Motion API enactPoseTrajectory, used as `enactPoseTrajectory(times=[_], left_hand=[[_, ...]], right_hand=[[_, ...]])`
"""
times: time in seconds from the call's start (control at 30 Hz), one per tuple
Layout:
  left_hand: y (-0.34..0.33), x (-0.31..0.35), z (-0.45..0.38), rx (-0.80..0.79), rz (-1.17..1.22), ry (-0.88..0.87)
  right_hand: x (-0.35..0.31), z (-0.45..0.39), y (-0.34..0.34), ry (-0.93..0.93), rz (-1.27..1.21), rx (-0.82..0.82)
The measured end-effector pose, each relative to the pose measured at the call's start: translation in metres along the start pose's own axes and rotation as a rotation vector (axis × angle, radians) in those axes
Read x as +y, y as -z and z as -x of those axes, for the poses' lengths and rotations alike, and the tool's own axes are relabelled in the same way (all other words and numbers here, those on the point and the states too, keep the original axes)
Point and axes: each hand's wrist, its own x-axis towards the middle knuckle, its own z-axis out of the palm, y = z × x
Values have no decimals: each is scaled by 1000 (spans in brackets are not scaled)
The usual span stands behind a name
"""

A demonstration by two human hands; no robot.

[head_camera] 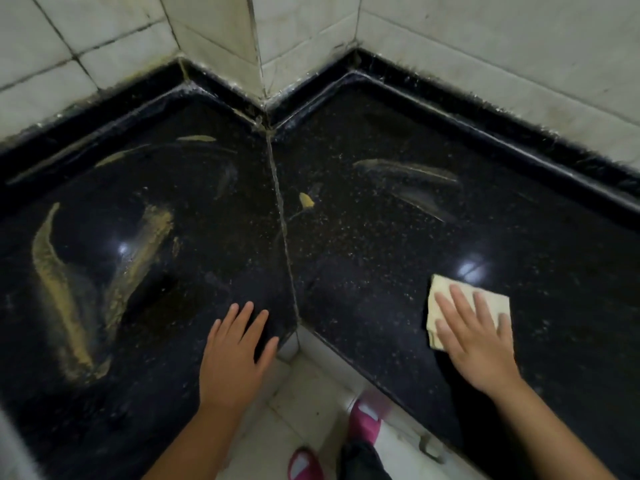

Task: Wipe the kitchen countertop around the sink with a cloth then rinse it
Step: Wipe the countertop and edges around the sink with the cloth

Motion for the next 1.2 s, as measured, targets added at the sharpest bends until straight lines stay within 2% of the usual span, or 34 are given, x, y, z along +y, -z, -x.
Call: enactPoseTrajectory(times=[0.07, 0.1, 0.17, 0.27, 0.33, 0.4, 0.43, 0.5, 0.6, 0.67, 0.77, 0.9, 1.03, 1.13, 1.2], left_hand=[[3, 2, -2, -3, -42, 5], [5, 4, -3, -1, -76, 14], [6, 8, -8, 21, -130, 32], [9, 23, -21, 81, -128, 29], [12, 37, -35, 106, -120, -39], [14, 54, -53, 133, -81, -115], [14, 63, -63, 145, -61, -147], [11, 81, -82, 149, -29, -196], [1, 105, -108, 134, -5, -227], [-4, 117, -123, 125, -6, -232], [-11, 129, -139, 114, -26, -204], [-24, 127, -141, 172, -69, -185], [-26, 126, -140, 168, -74, -158], [-22, 128, -140, 153, -88, -156], [-20, 128, -140, 143, -89, -153]], right_hand=[[-14, -34, 13, -125, -100, -52], [-30, -47, 21, -118, -129, -64], [-72, -62, 20, 2, -176, -53], [-106, -44, -1, 277, -62, 109], [-91, -13, -15, 372, -70, 62], [-47, 15, -32, 408, -56, 91], [-17, 23, -36, 372, -71, 116], [36, 25, -33, 183, -49, 80], [85, -13, -2, -60, -41, 13], [94, -55, 19, -205, -181, -36], [76, -131, 56, -263, -251, 9], [13, -218, 82, -141, -277, -2], [-42, -212, 70, 149, -182, -15], [-20, -148, 42, 397, -56, 40], [25, -109, 25, 394, -26, 35]])
